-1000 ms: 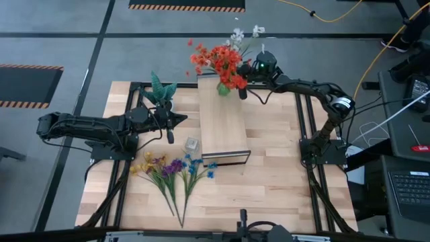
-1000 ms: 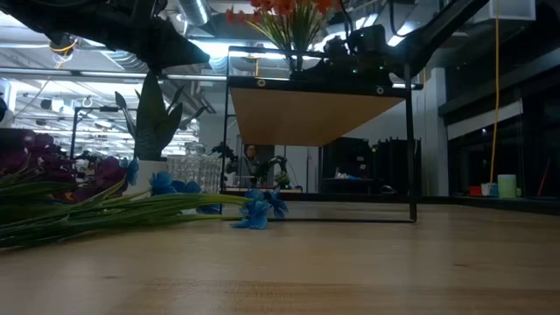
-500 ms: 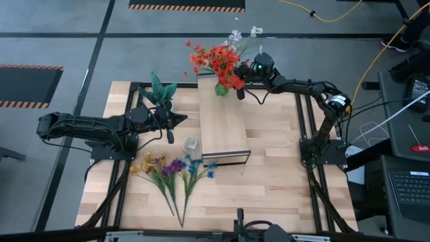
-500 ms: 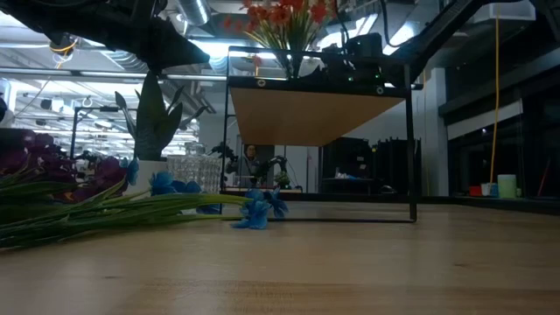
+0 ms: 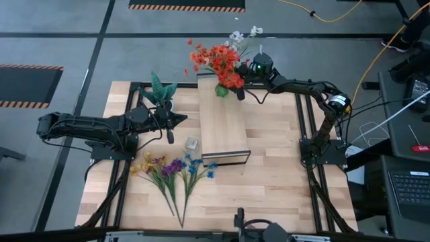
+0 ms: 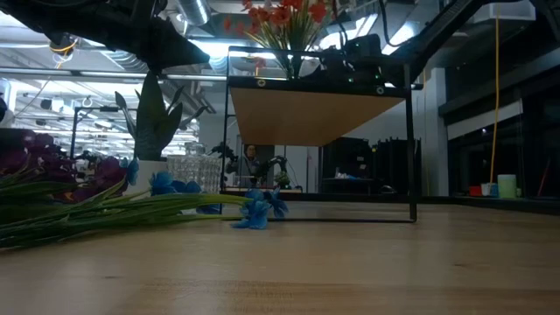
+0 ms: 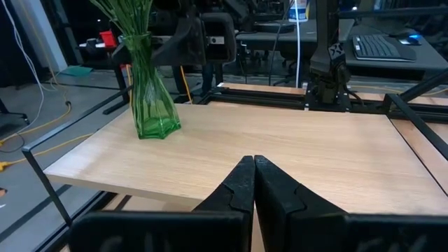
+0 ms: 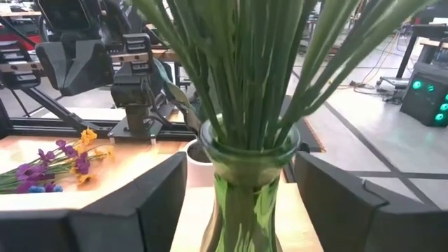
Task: Pick and place flowers into a vace then onto a shelf
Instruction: Put the violet flowers into the transparent vase
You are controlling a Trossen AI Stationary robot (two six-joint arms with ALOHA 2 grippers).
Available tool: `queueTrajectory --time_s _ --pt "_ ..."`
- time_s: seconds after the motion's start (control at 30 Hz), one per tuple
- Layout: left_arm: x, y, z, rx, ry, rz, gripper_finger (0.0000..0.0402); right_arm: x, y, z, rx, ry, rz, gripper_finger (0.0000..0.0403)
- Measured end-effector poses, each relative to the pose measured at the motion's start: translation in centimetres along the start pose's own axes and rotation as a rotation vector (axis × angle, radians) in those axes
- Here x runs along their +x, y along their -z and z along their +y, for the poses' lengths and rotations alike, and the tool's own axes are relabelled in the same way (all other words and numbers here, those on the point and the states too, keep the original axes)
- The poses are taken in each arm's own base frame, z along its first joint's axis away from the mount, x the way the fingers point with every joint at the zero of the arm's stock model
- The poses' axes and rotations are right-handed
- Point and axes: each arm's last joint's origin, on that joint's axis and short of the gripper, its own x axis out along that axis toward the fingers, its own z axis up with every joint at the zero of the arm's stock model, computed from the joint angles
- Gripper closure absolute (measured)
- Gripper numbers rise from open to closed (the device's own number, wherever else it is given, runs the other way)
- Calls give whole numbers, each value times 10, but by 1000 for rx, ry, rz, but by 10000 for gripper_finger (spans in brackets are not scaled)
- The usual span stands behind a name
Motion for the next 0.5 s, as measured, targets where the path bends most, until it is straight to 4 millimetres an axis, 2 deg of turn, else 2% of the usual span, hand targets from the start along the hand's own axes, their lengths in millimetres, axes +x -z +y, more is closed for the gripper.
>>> queueTrajectory --time_s 0.33,0.5 --pt "0 0 0 2 0 1 398 0 -1 -1 26 3 -2 135" --pt "0 1 0 4 0 6 398 -7 -9 0 23 9 7 135"
